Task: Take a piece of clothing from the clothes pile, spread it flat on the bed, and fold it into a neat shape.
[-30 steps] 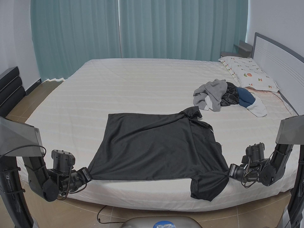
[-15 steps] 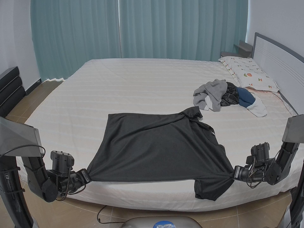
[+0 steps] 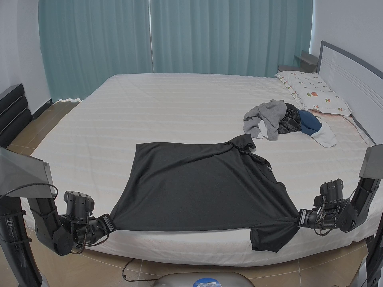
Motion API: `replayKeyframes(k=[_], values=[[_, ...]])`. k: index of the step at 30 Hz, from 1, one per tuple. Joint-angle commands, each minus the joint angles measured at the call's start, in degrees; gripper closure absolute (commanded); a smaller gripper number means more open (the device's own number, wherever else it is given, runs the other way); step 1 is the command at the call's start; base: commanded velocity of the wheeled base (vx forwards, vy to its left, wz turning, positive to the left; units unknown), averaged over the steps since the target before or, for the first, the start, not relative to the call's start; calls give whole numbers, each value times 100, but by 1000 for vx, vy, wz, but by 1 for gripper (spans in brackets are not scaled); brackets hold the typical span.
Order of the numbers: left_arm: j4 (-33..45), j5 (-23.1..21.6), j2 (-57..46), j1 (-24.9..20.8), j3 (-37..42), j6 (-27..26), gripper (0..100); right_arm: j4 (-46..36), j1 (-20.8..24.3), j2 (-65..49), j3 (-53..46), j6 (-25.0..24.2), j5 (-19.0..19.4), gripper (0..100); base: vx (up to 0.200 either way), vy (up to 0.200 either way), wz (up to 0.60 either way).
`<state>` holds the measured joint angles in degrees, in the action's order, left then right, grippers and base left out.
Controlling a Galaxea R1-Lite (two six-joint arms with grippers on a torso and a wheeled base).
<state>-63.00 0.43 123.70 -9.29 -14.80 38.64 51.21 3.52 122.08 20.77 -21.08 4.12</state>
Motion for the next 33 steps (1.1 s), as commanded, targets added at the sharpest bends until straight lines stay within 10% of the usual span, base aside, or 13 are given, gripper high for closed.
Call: replayKeyframes(k=[1, 2, 3, 33], values=[[-2, -8, 5, -12, 21, 3, 100, 3, 34, 36, -12, 25, 1, 100, 0, 0, 0], [-2, -8, 5, -12, 21, 3, 100, 12, 34, 36, -21, 42, 10, 0, 0, 0, 0], [-2, -16, 5, -12, 21, 3, 0, 20, 43, 36, -29, 51, 19, 0, 0, 0, 0], [-81, -78, -399, 120, -67, 3, 0, 108, 395, -870, -73, -494, 168, 0, 0, 33, 0]])
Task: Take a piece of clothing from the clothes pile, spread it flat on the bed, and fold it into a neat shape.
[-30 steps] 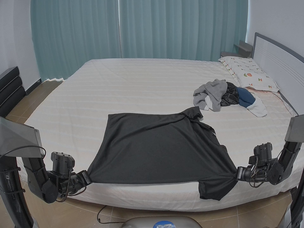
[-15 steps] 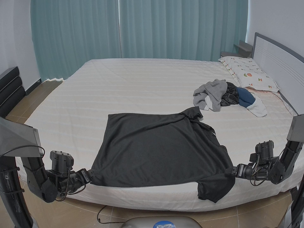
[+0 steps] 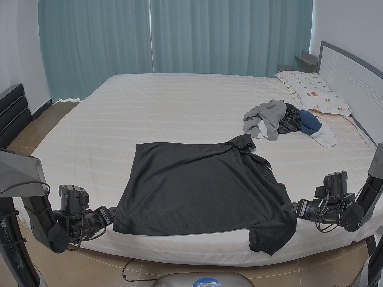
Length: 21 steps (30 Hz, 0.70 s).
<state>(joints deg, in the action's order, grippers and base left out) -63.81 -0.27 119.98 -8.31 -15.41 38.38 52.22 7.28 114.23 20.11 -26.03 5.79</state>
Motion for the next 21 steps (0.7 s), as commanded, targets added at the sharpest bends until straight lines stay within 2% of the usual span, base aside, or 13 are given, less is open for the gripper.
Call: replayKeyframes(k=[1, 3, 12, 16, 21], values=[[0, -8, -27, 23, -6, 30, 0, 7, 19, -93, 1, 1, 10, 0, 0, 200, 0], [0, -8, -27, 23, -15, 30, 0, 7, 28, -120, 1, -8, 10, 0, 0, 200, 0], [-9, -8, -27, -4, -6, 38, 0, 16, 63, -129, 19, -25, 1, 0, 0, 0, 0], [-9, 0, -36, -4, -68, 161, 0, 16, 125, -190, 54, -183, 1, 0, 0, 0, 0], [0, -8, -36, -4, -103, 276, 0, 16, 151, -269, 72, -342, 10, 0, 200, 0, 0]])
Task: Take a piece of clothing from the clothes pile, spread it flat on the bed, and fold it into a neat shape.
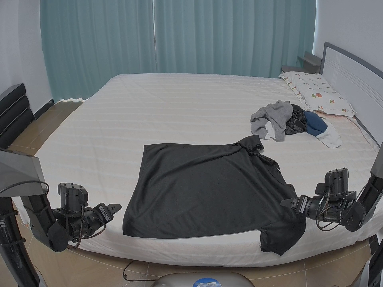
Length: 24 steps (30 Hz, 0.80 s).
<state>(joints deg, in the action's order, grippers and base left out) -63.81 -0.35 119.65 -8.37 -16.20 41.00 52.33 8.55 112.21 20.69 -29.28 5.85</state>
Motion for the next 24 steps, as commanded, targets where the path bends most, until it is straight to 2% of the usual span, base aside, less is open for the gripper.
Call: replayKeyframes(k=[1, 7, 19, 24], values=[[0, 0, 6, -15, -23, 22, 0, 5, 42, -86, 23, -51, 21, 0, 200, 0, 0], [0, -17, 6, -33, -41, 40, 0, 5, 51, -68, 32, -60, 74, 0, 200, 0, 0], [0, -17, 14, -129, -111, 286, 0, 5, 60, -15, 41, -60, 83, 0, 0, 0, 0], [8, -17, 50, -191, -243, 585, 0, 5, 68, -24, 41, -69, 83, 0, 0, 0, 0]])
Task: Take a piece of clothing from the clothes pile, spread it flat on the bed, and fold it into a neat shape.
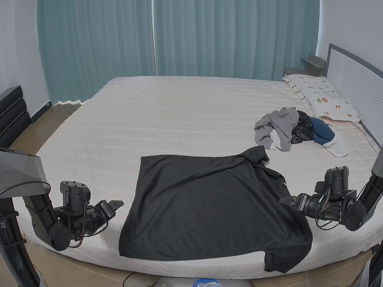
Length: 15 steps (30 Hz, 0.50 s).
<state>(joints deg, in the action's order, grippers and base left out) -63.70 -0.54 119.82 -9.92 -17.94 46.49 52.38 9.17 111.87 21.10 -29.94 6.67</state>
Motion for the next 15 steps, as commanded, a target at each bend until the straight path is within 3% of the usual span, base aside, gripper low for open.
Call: replayKeyframes(k=[1, 10, 11, 15], values=[[15, 1, 33, -115, -253, 316, 0, 9, 50, 10, 8, -73, 54, 0, 0, 0, 0], [384, -17, 173, -168, -1317, 378, 0, 0, 76, 28, 52, -240, 124, 0, 0, 0, 0], [1087, -105, 516, -150, -2169, 378, 0, 0, 94, 19, 52, -267, 115, 0, 0, 0, 0], [1870, -491, 1052, -36, -3523, 387, 0, 9, 199, -25, 43, -276, 115, 0, 0, 0, 0]])
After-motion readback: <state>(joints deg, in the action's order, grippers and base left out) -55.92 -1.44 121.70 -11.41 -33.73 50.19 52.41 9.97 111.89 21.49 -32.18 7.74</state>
